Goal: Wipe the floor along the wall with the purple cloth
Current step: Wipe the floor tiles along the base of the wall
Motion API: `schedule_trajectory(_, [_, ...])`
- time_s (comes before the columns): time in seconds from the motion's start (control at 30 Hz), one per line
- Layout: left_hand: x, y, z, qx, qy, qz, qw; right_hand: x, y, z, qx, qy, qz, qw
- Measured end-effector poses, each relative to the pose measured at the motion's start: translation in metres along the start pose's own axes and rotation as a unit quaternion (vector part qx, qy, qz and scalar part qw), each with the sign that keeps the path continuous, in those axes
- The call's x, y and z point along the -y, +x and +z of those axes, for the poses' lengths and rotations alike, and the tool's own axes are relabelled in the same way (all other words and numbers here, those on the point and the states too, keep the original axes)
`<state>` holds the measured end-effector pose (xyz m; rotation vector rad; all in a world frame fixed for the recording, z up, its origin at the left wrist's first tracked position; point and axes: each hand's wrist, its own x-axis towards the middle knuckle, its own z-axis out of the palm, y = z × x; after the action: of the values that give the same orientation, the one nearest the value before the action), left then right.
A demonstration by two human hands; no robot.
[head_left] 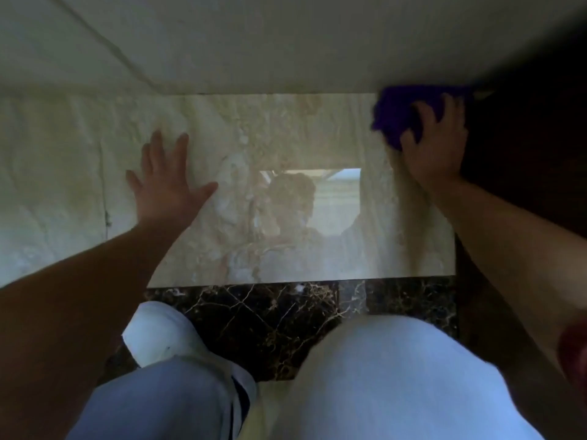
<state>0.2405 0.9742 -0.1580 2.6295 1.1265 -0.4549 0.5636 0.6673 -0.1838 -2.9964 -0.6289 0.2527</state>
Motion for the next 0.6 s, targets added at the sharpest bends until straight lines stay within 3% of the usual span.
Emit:
schedule_trajectory(0.1, [0.033, -0.012, 0.002, 0.033, -0.005, -0.014, 0.999, 0.044, -0.003, 0.012, -0.021, 0.030, 0.089, 0.995])
schedule_trajectory(0.2, [0.042, -0.021, 0.009, 0.064, -0.016, -0.030, 0.997, 0.102, -0.011, 0.017, -0.025, 0.038, 0.079, 0.996])
schedule_trajectory(0.37, [0.022, -0.033, 0.023, 0.053, -0.051, -0.059, 0.996, 0.211, -0.047, 0.038, 0.005, 0.049, -0.034, 0.998])
schedule_trajectory(0.5, [0.032, -0.032, 0.013, 0.083, -0.178, -0.080, 0.977, 0.290, -0.066, 0.046, 0.059, 0.016, -0.293, 0.954])
schedule_trajectory(0.6, [0.053, -0.039, 0.006, 0.098, -0.197, -0.067, 0.973, 0.304, -0.062, 0.043, 0.078, 0.009, -0.322, 0.943])
